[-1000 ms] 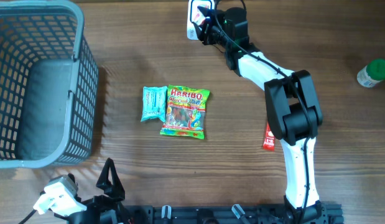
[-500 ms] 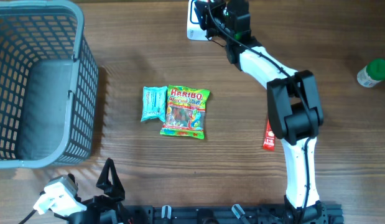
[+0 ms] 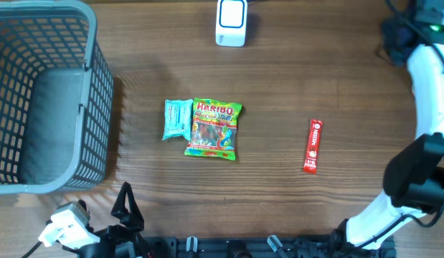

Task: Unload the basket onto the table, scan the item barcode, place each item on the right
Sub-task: 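Carry the tissue packet to the top-right corner and release it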

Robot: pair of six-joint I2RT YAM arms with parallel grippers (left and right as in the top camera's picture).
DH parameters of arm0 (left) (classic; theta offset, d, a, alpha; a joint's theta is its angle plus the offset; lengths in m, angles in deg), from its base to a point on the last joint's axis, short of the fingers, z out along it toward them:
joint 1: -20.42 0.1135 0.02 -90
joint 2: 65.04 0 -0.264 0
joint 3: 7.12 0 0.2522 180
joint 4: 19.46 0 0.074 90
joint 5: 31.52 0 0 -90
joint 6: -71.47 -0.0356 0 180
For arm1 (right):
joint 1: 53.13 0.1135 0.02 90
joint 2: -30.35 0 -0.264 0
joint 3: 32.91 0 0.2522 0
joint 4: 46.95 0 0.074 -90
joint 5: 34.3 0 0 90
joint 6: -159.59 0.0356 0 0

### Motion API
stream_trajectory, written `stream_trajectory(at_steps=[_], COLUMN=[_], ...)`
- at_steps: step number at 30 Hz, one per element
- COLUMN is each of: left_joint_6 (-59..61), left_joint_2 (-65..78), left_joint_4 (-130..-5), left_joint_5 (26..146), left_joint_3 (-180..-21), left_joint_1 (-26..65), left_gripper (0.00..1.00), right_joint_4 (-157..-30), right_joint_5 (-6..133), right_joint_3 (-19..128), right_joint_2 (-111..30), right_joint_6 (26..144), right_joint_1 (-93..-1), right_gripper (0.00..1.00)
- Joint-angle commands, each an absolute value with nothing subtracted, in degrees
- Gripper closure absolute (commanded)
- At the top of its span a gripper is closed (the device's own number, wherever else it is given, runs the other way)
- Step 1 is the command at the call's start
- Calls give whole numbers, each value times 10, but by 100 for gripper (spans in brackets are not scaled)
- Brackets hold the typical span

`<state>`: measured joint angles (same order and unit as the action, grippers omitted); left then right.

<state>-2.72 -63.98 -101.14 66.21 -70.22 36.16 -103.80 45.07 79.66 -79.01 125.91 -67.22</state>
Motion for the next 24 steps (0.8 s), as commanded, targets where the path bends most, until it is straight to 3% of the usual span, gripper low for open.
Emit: stream_trajectory(at_steps=[1, 7, 9, 13, 16, 18, 21, 24], left_joint_6=[-24, -24, -24, -24, -24, -24, -24, -24], left_joint_2=[-643, -643, -643, -643, -643, -643, -643, -643], left_joint_4=[-1010, -1010, -1010, -1010, -1010, -1010, -1010, -1010], left_joint_5=[659, 659, 659, 659, 659, 659, 659, 659], left_joint_3=[-701, -701, -701, -701, -701, -701, -701, -701], left_joint_1=[360, 360, 360, 360, 360, 360, 360, 360], left_gripper=[0, 0, 0, 0, 0, 0, 0, 0], right_joint_4=[-1031, -1005, -987, -985, -991, -998, -1054, -1188], right_joint_5=[360, 384, 392, 390, 416, 536, 660, 672], right_joint_3=[752, 737, 738, 738, 744, 757, 758, 758], right_joint_2=[-846, -928, -928, -928, -921, -898, -853, -837], right_joint_6=[1190, 1143, 1143, 1131, 1122, 1074, 1069, 1060], right_joint_1=[-726, -766, -766, -774, -775, -771, -750, -696], right_gripper=[85, 83, 73, 71, 24, 1, 1, 0])
